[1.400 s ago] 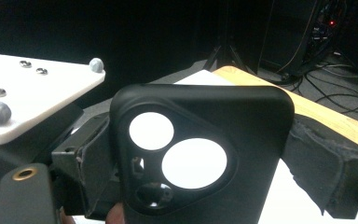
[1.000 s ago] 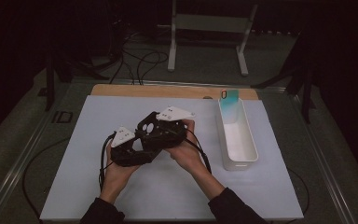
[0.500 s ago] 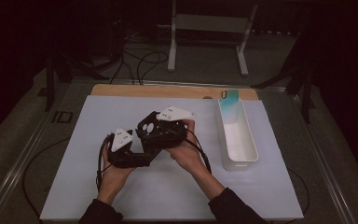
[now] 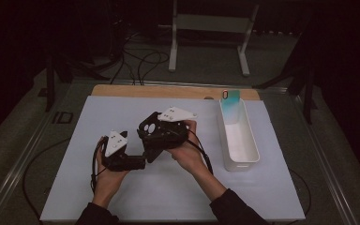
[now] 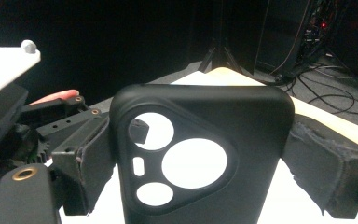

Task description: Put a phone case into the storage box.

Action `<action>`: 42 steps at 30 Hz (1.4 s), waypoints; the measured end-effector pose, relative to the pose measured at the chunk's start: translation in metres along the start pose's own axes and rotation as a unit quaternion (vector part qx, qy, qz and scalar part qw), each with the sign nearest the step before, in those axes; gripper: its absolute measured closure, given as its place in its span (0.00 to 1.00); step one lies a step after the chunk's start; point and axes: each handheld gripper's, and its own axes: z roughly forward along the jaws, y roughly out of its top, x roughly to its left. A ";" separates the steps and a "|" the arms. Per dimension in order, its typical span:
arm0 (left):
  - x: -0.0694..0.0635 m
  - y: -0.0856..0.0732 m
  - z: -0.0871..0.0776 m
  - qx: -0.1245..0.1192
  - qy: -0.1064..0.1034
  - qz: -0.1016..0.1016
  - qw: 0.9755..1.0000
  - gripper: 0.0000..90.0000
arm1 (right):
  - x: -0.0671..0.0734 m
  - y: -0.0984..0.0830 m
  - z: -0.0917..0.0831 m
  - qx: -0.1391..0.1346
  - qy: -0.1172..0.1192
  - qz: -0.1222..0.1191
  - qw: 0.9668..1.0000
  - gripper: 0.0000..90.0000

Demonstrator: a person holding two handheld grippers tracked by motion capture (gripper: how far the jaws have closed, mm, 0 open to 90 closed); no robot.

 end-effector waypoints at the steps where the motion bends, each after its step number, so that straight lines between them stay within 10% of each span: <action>1: 0.001 -0.001 -0.001 -0.001 0.001 0.001 1.000 0.00 | 0.000 0.000 0.000 0.000 -0.001 0.000 1.000 0.15; 42: 0.033 -0.062 -0.042 -0.020 0.035 0.016 0.999 0.00 | -0.007 -0.001 -0.002 -0.002 -0.012 0.000 1.000 0.15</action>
